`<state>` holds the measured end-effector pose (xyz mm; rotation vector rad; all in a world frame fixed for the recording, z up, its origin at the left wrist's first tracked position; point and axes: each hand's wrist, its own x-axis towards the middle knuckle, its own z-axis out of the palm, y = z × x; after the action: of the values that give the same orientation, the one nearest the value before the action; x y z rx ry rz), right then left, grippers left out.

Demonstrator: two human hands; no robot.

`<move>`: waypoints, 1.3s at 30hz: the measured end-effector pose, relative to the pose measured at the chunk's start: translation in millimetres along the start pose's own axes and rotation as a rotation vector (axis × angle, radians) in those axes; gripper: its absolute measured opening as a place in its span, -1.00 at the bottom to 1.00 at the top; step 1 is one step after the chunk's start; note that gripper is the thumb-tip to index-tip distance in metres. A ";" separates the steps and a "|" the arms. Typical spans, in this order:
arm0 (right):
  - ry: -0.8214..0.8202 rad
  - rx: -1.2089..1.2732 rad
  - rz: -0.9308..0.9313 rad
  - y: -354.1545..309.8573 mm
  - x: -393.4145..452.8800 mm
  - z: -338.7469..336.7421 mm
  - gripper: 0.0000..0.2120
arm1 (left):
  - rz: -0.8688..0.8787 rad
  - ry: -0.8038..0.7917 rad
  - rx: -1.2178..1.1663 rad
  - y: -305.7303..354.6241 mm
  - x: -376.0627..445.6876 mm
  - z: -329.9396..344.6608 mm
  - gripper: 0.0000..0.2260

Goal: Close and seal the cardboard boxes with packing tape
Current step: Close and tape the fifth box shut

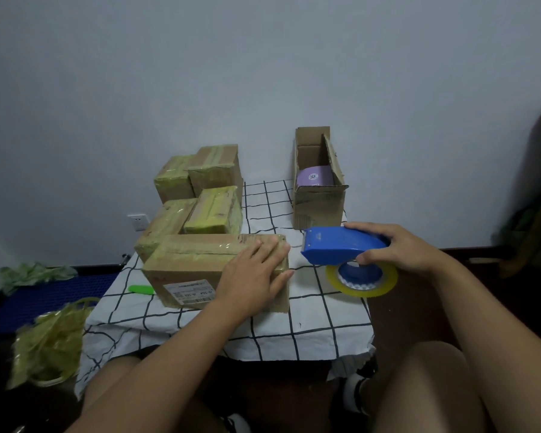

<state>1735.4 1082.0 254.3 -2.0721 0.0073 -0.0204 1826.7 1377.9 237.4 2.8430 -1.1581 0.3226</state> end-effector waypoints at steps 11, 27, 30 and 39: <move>-0.125 -0.212 0.031 -17.1 17.3 6.4 -0.42 | 0.069 -0.105 -0.023 -3.3 0.4 -5.8 -0.34; -0.178 -0.332 0.095 -43.2 24.2 -11.8 -0.45 | 0.076 -0.091 -0.018 -9.2 3.6 2.6 -0.34; -0.119 -0.218 0.095 -24.8 6.7 -15.1 -0.43 | 0.078 -0.096 -0.021 -9.6 4.7 2.8 -0.35; -0.100 -0.185 0.083 -16.5 -1.1 -10.8 -0.42 | 0.075 -0.123 -0.035 -8.5 5.7 -0.7 -0.35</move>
<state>1734.1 1080.5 273.9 -2.2540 0.0343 0.1396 1836.5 1380.2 239.5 2.8300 -1.2808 0.1306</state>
